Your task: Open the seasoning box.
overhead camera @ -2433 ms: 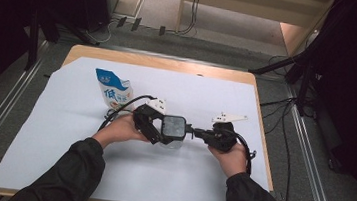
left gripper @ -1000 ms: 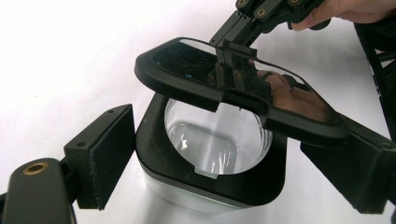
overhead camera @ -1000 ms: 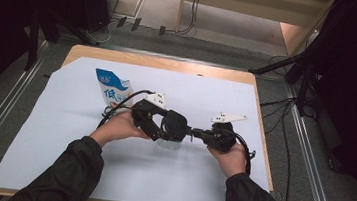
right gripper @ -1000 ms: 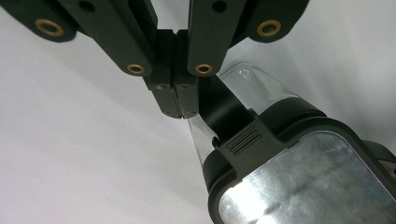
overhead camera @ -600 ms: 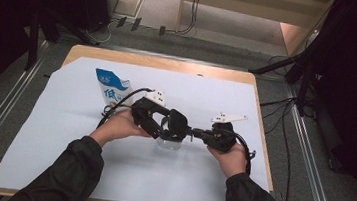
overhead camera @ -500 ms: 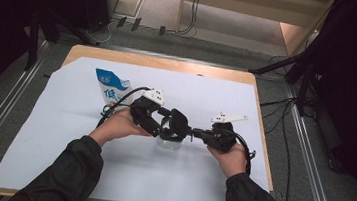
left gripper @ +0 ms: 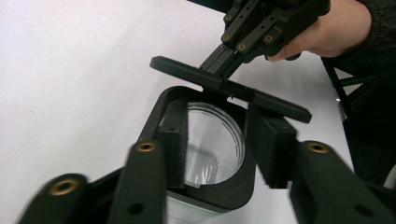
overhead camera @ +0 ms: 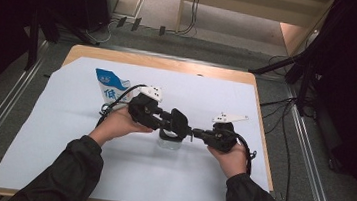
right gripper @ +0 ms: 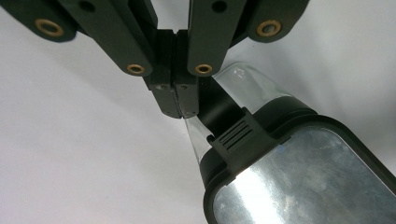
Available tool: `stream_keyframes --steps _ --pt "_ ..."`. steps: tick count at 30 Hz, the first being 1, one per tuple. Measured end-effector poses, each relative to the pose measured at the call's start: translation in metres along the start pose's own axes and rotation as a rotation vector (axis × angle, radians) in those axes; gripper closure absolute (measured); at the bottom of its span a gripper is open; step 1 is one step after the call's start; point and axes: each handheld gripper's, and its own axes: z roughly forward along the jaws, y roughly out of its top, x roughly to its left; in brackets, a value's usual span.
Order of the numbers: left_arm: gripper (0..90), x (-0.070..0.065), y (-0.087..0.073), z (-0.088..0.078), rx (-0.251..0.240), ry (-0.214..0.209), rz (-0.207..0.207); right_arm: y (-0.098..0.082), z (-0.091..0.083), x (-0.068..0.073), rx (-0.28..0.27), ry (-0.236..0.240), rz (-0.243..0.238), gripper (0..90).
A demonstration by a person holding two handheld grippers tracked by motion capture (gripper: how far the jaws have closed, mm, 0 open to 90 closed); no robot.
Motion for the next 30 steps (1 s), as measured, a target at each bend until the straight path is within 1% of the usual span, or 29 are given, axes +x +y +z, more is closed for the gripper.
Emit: stream_keyframes --steps 1,2,3,4,5,6,7,9,10,12,15,18,19,22,26,28,30 --pt "66.9 0.000 0.001 0.000 0.001 -0.002 -0.005 -0.001 -0.001 0.000 -0.001 0.000 -0.002 90.0" --pt "66.9 -0.001 0.002 0.000 0.006 -0.002 -0.006 -0.001 -0.001 0.000 -0.001 0.000 -0.002 90.0" --pt "69.7 -0.001 0.002 0.000 0.010 -0.010 -0.002 -0.001 -0.001 0.000 -0.001 0.001 -0.001 90.0" --pt "77.5 -0.003 0.004 0.001 0.016 -0.025 0.007 -0.001 -0.001 0.001 -0.001 0.001 0.000 90.0" --pt "80.5 -0.003 0.004 0.001 0.016 -0.025 0.007 -0.001 -0.001 0.001 -0.001 0.001 0.000 90.0" --pt "80.5 -0.004 0.006 0.001 0.029 -0.032 0.010 -0.001 -0.001 0.001 -0.002 0.001 0.001 90.0" --pt "85.5 -0.004 0.008 0.002 0.031 -0.033 0.003 -0.002 -0.002 0.001 -0.002 0.003 0.010 90.0" --pt "87.2 -0.004 0.009 0.002 0.033 -0.038 0.001 -0.002 -0.002 0.001 -0.002 0.004 0.011 90.0" --pt "90.0 -0.005 0.009 0.003 0.033 -0.040 -0.008 -0.003 -0.003 0.001 -0.003 0.005 0.008 90.0" --pt "90.0 -0.006 0.012 0.004 0.037 -0.038 -0.014 -0.004 -0.003 0.002 -0.002 0.005 0.013 90.0" --pt "90.0 -0.008 0.017 0.005 0.037 -0.030 -0.003 -0.006 -0.004 0.003 -0.008 0.006 0.021 90.0" --pt "90.0 -0.008 0.019 0.008 0.020 -0.035 -0.018 -0.008 -0.004 0.004 -0.007 0.002 0.023 90.0" --pt "90.0 -0.009 0.019 0.009 0.010 -0.039 -0.030 -0.008 -0.004 0.004 -0.007 0.002 0.023 90.0" --pt "90.0 -0.009 0.022 0.011 0.007 -0.050 -0.036 -0.009 -0.004 0.005 -0.007 0.002 0.034 90.0" --pt "90.0 -0.011 0.025 0.016 0.016 -0.048 -0.027 -0.011 -0.004 0.006 -0.017 -0.003 0.045 90.0" --pt "90.0 -0.013 0.027 0.019 0.021 -0.037 -0.038 -0.011 -0.004 0.006 -0.019 -0.003 0.046 90.0" --pt "90.0 -0.014 0.029 0.022 0.022 -0.032 -0.032 -0.012 -0.004 0.007 -0.022 -0.008 0.050 90.0"
